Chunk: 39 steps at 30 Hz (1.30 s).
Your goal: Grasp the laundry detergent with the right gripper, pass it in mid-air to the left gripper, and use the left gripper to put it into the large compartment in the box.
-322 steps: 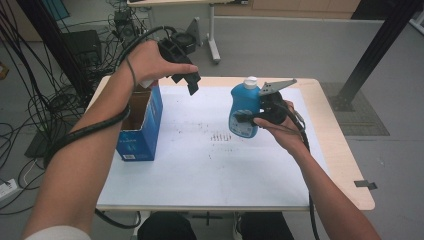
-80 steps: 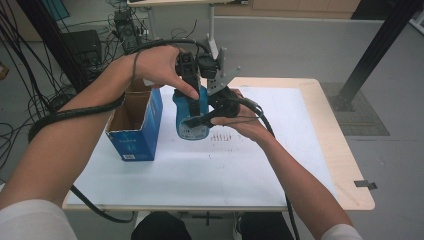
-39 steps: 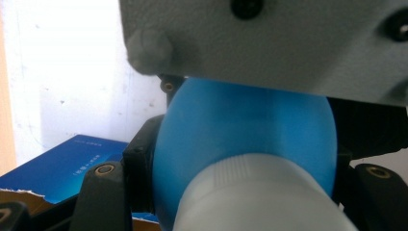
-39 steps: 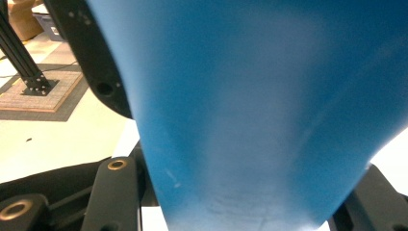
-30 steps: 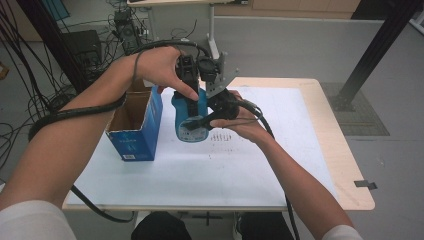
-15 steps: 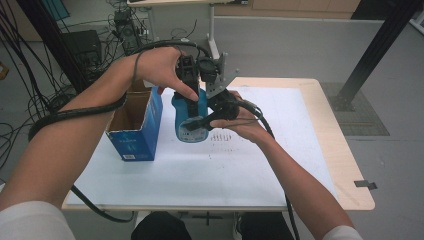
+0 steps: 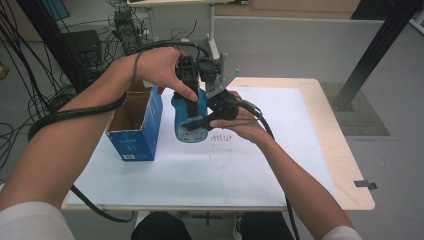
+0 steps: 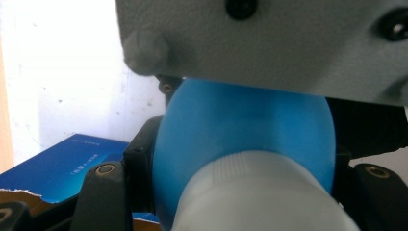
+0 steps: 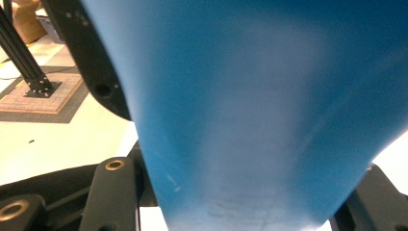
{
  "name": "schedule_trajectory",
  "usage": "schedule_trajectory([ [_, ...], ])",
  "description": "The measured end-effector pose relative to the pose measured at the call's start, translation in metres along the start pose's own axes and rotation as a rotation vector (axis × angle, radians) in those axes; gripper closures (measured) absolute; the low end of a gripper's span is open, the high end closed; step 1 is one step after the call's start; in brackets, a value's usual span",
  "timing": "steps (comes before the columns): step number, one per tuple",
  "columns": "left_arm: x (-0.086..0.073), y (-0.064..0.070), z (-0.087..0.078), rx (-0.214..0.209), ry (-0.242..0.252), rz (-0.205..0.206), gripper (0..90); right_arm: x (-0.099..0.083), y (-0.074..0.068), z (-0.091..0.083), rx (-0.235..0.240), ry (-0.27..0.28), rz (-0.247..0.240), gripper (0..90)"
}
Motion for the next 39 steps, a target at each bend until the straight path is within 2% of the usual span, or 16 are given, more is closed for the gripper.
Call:
schedule_trajectory([
  [3,0.001,0.0005,0.0004,0.0,-0.013,0.003,37.3,-0.0001,-0.0011,0.0011,0.011,0.008,0.011,42.3],
  [39,-0.0024,0.0007,0.0001,0.002,0.001,-0.006,37.4,-0.0009,-0.0014,0.0013,0.01,0.017,0.012,41.7],
])
Point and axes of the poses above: each handheld gripper's, and its own axes: z roughly forward along the jaws, x roughly out of its top, y roughly to its right, the point moved 1 cm from there along z, roughly forward along the jaws, and after that the axes turned 8 degrees about -z, right-handed, at the moved point
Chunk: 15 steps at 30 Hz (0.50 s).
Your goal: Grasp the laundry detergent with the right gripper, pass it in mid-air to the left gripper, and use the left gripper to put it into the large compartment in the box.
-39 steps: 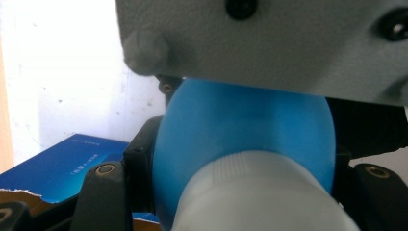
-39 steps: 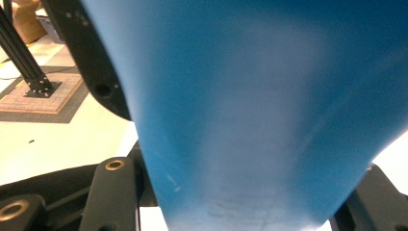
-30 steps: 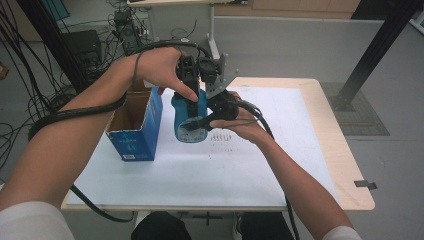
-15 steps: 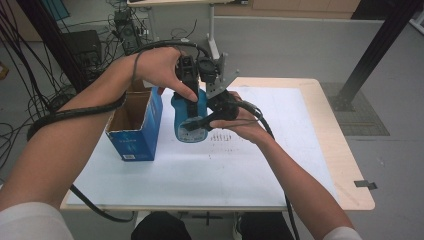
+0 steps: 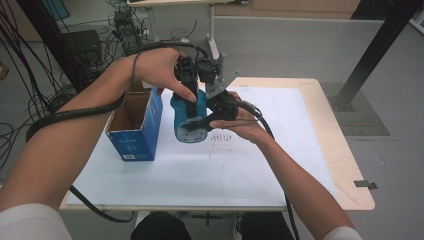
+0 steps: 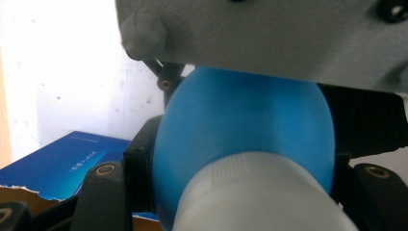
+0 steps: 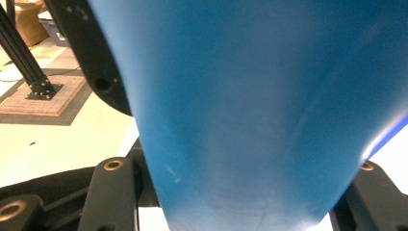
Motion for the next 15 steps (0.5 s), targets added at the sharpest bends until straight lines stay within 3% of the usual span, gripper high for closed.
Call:
schedule_trajectory([
  [15,-0.0013,-0.0004,-0.002,0.004,0.009,-0.006,37.5,0.0,0.0009,-0.0016,-0.01,0.004,0.002,41.3],
])
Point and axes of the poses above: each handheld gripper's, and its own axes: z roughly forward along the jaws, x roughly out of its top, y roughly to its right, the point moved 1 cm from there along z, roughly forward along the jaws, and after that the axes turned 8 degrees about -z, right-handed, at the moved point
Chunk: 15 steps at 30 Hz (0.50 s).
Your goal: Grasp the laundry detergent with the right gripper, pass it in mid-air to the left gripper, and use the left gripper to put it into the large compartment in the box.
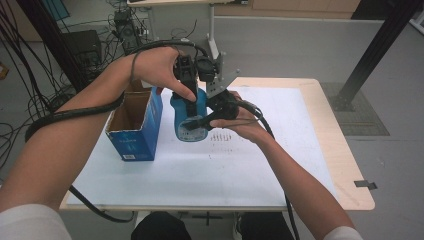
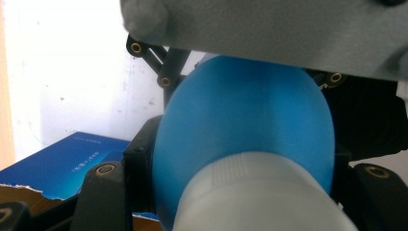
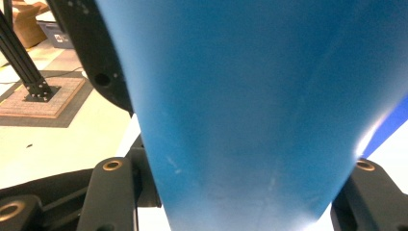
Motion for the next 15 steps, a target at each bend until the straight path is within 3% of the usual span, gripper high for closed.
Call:
schedule_trajectory([
  [15,-0.0017,-0.0006,0.0002,-0.004,0.004,-0.006,37.5,0.0,-0.0004,0.0009,0.002,0.0,0.008,40.2],
])
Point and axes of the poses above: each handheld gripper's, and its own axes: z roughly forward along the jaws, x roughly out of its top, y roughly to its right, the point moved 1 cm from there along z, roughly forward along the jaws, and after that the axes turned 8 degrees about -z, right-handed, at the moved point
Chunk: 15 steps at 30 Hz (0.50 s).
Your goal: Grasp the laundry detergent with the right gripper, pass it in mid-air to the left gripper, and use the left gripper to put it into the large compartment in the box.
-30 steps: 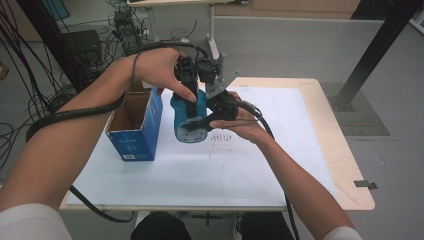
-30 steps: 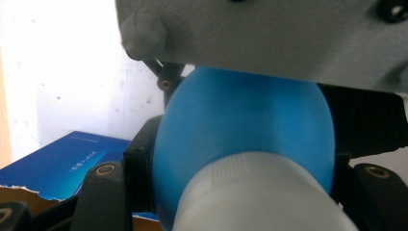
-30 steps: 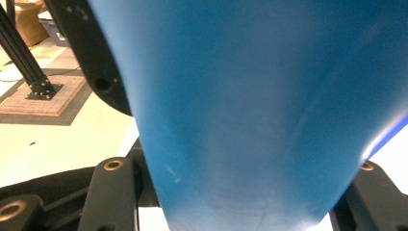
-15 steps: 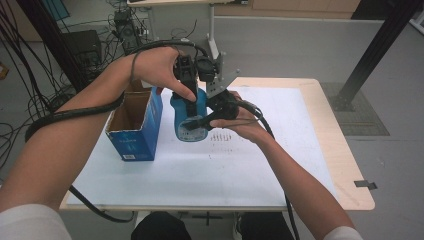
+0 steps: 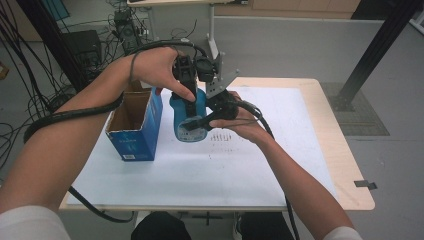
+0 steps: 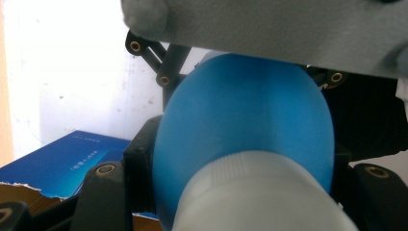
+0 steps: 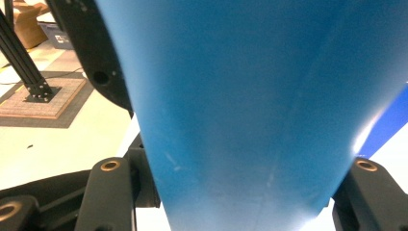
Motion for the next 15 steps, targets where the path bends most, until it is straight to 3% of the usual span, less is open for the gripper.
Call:
schedule_trajectory([
  [9,0.0011,-0.0002,0.0,0.002,0.005,-0.003,37.5,-0.0008,0.0005,-0.0004,-0.002,0.001,0.002,39.8],
  [15,-0.001,-0.0018,-0.003,0.007,0.012,-0.018,37.5,-0.0037,-0.0018,-0.0018,-0.003,-0.008,0.02,29.3],
])
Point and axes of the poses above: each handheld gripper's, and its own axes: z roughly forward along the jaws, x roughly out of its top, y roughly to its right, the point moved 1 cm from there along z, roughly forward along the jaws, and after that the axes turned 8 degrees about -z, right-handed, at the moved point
